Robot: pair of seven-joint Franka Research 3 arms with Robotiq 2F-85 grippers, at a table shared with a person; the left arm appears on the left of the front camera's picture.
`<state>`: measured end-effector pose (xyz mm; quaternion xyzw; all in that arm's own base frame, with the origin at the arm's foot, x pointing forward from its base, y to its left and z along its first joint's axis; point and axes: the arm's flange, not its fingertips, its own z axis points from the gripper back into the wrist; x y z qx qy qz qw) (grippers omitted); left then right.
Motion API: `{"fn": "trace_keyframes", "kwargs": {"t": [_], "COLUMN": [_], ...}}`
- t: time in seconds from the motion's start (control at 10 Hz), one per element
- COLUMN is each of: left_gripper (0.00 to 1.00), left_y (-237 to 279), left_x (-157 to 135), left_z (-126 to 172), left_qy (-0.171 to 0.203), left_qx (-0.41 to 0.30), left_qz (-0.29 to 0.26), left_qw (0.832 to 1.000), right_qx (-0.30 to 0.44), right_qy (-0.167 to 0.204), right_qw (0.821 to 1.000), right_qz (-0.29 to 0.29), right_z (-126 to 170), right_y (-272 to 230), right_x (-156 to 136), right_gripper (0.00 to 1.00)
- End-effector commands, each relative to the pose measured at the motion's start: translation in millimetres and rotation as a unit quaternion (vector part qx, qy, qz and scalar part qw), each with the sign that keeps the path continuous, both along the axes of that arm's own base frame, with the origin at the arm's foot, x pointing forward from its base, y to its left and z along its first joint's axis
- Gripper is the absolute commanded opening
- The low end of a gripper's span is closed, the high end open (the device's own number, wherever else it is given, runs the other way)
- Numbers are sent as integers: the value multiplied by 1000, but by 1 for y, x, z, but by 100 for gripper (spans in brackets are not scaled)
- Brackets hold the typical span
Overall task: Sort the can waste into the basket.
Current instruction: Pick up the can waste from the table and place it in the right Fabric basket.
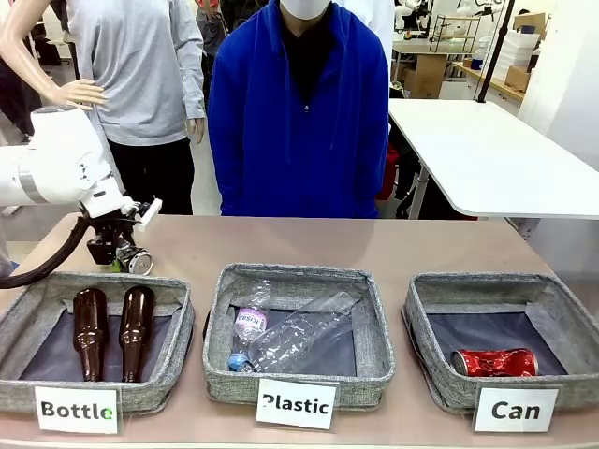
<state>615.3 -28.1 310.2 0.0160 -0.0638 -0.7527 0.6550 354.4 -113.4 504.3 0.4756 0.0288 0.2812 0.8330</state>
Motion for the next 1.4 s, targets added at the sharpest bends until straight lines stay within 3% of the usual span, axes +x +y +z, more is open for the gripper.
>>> {"fn": "trace_keyframes", "kwargs": {"t": [0.0,0.2,0.3,0.4,0.5,0.7,0.9,1.0,1.1,1.3], "left_gripper": [0,0,13,3,0,0,4,4,4,4], "left_y": [-1,0,1,2,5,21,51,62,70,62], "left_x": [-1,-4,-6,-7,-9,-24,-86,-127,-173,-262], "left_z": [5,10,12,15,23,68,151,177,191,185], "left_qy": [0,-6,-9,-13,-23,-33,19,3,-25,-65], "left_qx": [-11,-13,-15,-18,-21,-53,-156,-194,-223,-254], "left_qz": [7,6,13,23,41,127,241,278,296,324], "left_qw": [1000,1000,1000,999,999,990,958,941,929,909], "right_qx": [-1,-1,-1,-1,-1,-1,-1,-1,-1,-1], "right_qy": [-5,-5,-5,-5,-5,-5,-5,-5,-5,-5], "right_qw": [1000,1000,1000,1000,1000,1000,1000,1000,1000,1000], "right_qz": [9,9,9,9,9,9,9,9,9,9], "right_z": [2,2,2,2,2,2,2,2,2,2], "right_y": [-1,-1,-1,-1,-1,-1,-1,-1,-1,-1], "right_x": [0,0,0,0,0,0,0,0,0,0], "right_gripper": [100,100,100,100,100,100,100,100,100,100]}}
